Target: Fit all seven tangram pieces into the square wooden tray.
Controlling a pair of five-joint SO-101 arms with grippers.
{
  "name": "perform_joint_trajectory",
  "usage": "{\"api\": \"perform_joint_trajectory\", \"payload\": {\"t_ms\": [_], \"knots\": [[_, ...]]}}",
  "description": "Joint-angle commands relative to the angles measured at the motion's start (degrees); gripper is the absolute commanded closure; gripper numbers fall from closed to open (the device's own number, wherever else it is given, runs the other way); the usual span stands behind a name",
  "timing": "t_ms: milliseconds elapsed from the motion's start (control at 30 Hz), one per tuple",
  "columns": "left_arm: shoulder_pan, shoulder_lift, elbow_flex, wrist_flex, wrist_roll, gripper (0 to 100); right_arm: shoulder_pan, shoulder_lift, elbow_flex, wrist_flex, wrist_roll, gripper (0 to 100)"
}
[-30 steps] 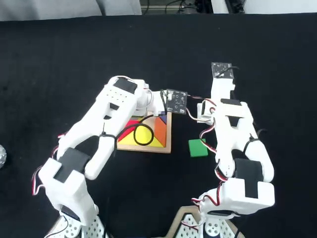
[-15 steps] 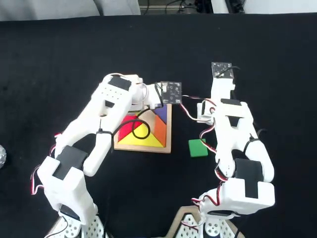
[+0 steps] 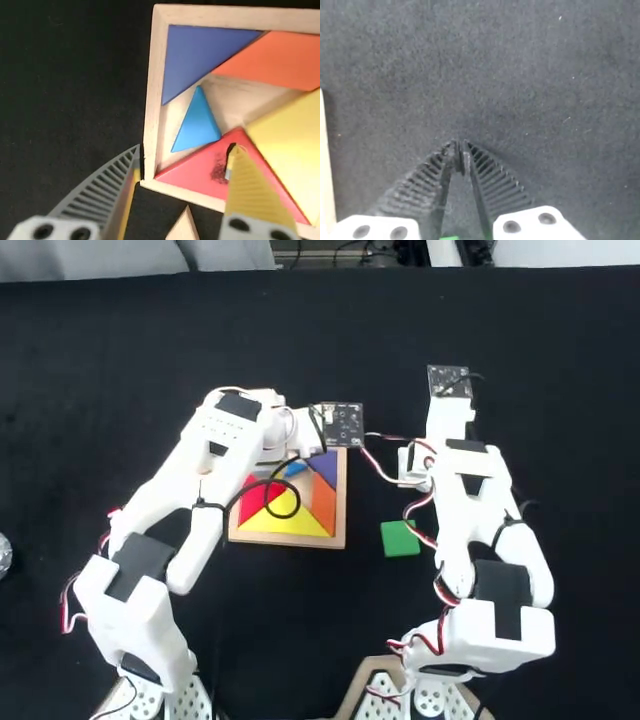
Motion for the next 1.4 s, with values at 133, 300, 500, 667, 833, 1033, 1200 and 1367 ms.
{"api": "perform_joint_trajectory", "payload": {"t_ms": [133, 300, 500, 667, 833, 1033, 1200, 1367], "knots": [[2.9, 2.0, -0.6, -6.8, 9.6, 73, -0.6, -0.1, -2.7, -1.0, 1.1, 98.7], [2.8, 6.3, -0.4, -12.2, 10.8, 73, -0.7, -0.1, -2.7, -0.9, 1.5, 98.7], [0.4, 7.7, -2.9, -12.0, 10.9, 73, -0.7, -0.1, -2.7, -0.9, 1.5, 98.7], [-1.9, 7.7, -3.6, -12.0, 10.5, 73, -0.7, -0.1, -2.7, -0.9, 1.5, 98.7], [-3.5, 7.7, -3.7, -12.0, 8.9, 73, -0.7, -0.1, -2.7, -0.9, 1.5, 98.7], [-3.5, 8.3, -3.7, -12.3, 6.9, 73, -0.7, -0.1, -2.7, -0.9, 1.5, 98.7], [-3.5, 8.3, -3.7, -12.2, 6.9, 73, -0.7, -0.1, -2.7, -1.0, 1.5, 98.7], [-4.4, 8.3, -2.8, -10.5, 6.6, 73, -0.5, -0.3, -2.7, -1.0, 1.2, 98.7]]}}
